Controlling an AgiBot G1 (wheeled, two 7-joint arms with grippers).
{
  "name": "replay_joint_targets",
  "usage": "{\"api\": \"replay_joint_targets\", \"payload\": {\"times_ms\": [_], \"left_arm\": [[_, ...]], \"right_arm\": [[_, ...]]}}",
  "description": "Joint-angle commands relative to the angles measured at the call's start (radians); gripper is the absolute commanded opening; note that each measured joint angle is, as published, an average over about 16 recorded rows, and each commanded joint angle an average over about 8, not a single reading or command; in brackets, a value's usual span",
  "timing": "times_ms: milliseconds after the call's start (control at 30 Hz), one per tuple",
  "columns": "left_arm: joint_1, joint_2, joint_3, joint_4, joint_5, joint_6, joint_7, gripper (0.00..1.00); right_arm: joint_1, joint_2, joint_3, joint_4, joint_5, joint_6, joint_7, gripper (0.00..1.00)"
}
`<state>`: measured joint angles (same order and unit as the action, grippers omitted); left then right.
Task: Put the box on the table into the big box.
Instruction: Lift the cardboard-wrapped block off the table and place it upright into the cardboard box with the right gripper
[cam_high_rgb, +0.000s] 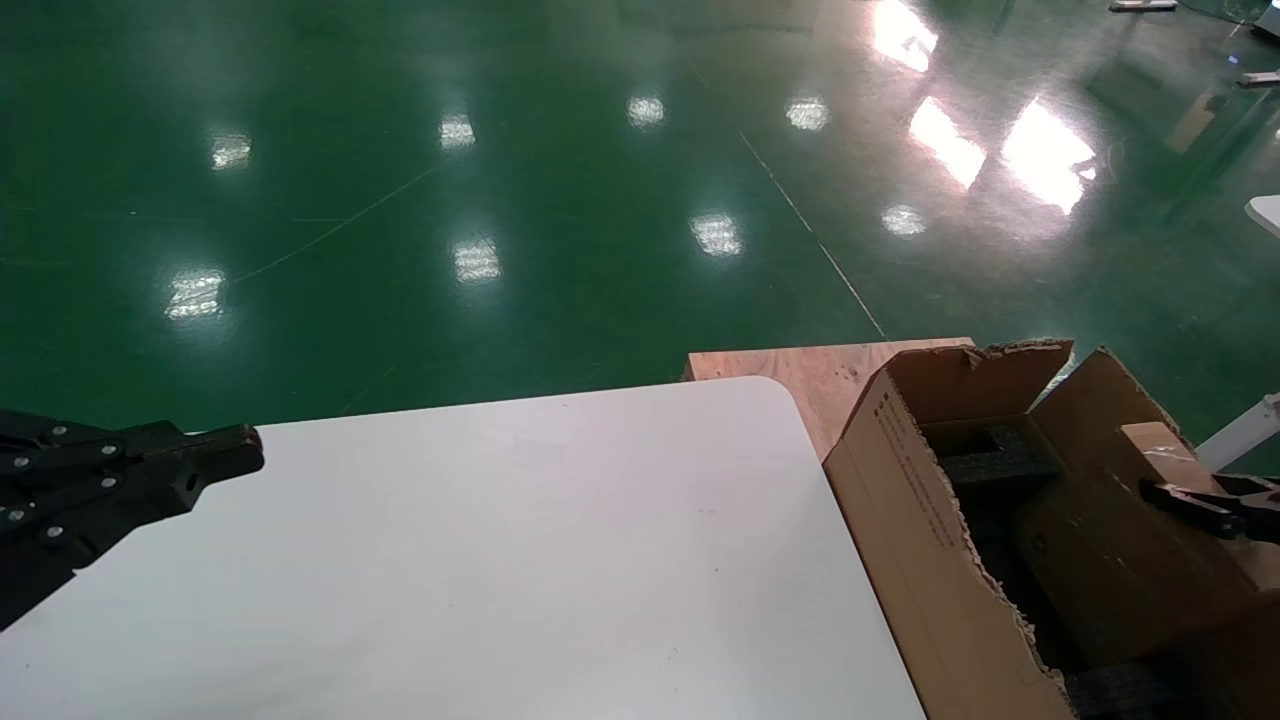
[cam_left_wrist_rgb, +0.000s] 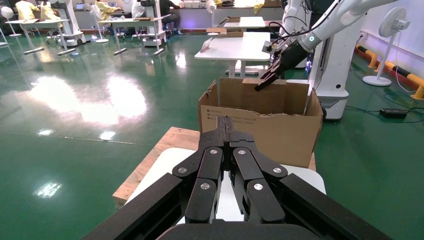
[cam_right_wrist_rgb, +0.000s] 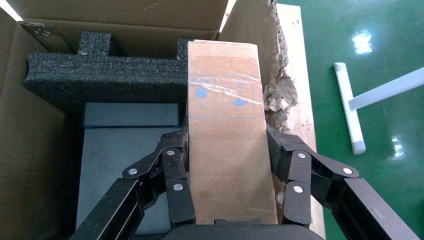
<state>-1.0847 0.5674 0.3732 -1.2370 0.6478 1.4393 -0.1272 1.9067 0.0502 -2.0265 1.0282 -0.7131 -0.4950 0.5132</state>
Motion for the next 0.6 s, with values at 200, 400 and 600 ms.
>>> {"api": "replay_joint_targets", "payload": {"times_ms": [200, 400, 600], "left_arm": [[0.0, 0.0, 0.0, 0.0, 0.0, 0.0, 0.0, 0.0], [0.0, 0.0, 0.0, 0.0, 0.0, 0.0, 0.0, 0.0], [0.0, 0.0, 0.0, 0.0, 0.0, 0.0, 0.0, 0.04]], "right_arm": [[-0.021, -0.03, -0.04, -0.026, 0.081, 0.014, -0.04, 0.0], [-0.048, -0.053, -0.07, -0.057, 0.16, 0.019, -0.087, 0.0], [-0.083, -0.079, -0.096, -0.089, 0.248, 0.021, -0.139, 0.0]]}}
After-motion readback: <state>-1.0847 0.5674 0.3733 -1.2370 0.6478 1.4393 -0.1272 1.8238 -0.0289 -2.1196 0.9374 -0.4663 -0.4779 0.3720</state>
